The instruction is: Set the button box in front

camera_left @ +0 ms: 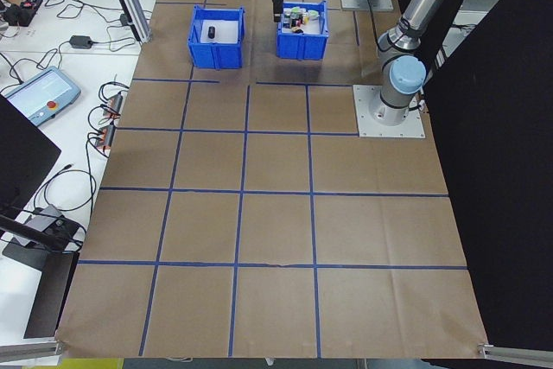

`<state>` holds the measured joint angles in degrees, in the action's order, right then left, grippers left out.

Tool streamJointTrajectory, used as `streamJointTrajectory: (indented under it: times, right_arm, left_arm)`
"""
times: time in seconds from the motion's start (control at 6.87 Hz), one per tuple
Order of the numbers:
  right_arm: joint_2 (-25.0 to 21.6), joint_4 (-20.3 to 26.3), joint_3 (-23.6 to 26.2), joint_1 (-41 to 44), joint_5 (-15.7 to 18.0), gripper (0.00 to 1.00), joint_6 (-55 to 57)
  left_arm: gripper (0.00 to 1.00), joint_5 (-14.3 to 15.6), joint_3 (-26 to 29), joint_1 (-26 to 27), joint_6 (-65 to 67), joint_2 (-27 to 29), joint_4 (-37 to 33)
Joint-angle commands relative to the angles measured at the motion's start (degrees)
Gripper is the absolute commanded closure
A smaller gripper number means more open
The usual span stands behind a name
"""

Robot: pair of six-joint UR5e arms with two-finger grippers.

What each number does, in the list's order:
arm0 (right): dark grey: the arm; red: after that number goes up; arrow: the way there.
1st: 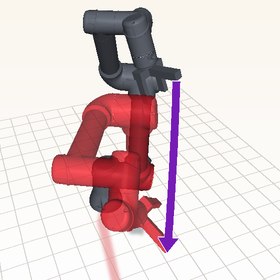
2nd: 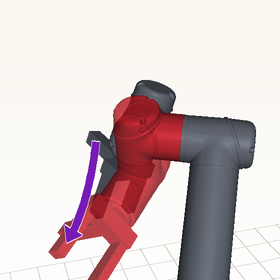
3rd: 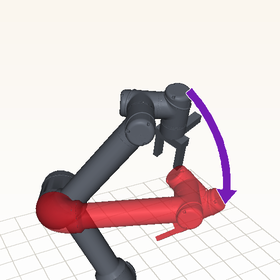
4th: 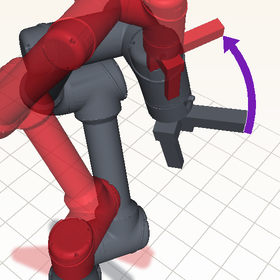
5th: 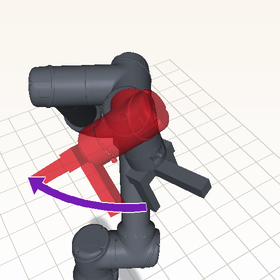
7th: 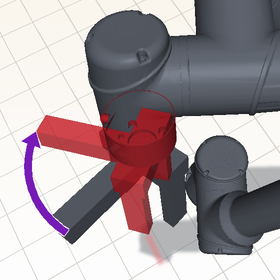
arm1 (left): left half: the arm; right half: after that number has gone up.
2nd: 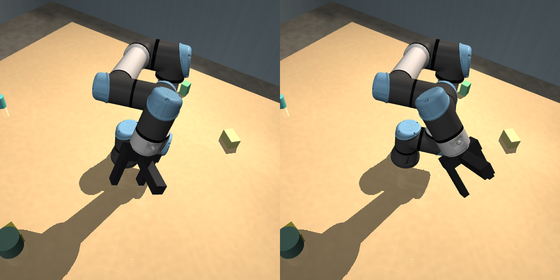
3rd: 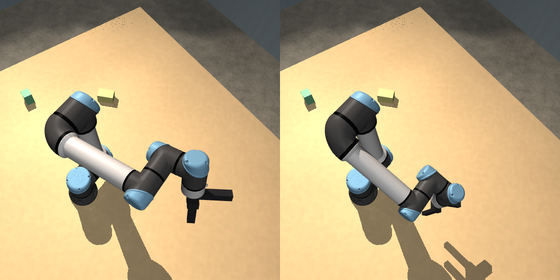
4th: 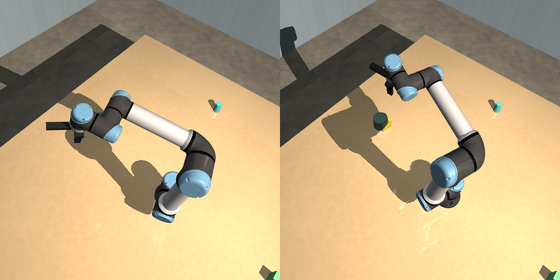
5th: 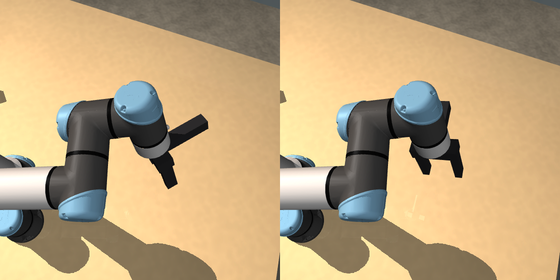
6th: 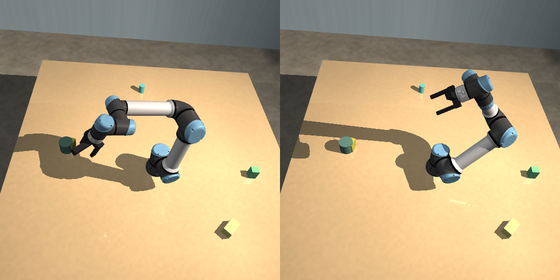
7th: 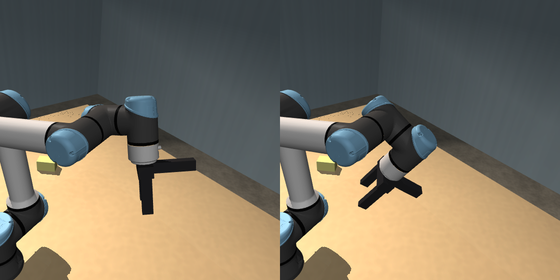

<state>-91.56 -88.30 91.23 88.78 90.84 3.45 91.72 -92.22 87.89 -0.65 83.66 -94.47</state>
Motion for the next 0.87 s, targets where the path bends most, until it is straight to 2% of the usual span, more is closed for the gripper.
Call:
streamJointTrajectory:
  times: [0.0, 0.44, 0.73]
  right_arm:
    - [0.15, 0.06, -0.09, -0.01, 0.04, 0.0, -0.37]
    - [0.15, 0.15, -0.09, -0.01, -0.67, 0.0, -4.64]
    - [2.25, -0.64, -1.31, -0.36, -0.75, 0.0, -6.61]
  left_arm:
    - [0.01, -0.49, -0.06, 0.0, 0.38, -0.07, 0.07]
    - [0.01, -0.49, -0.06, 0.53, 1.6, -0.25, 0.07]
    - [0.0, -4.43, -5.04, 0.97, 26.34, -2.7, -0.36]
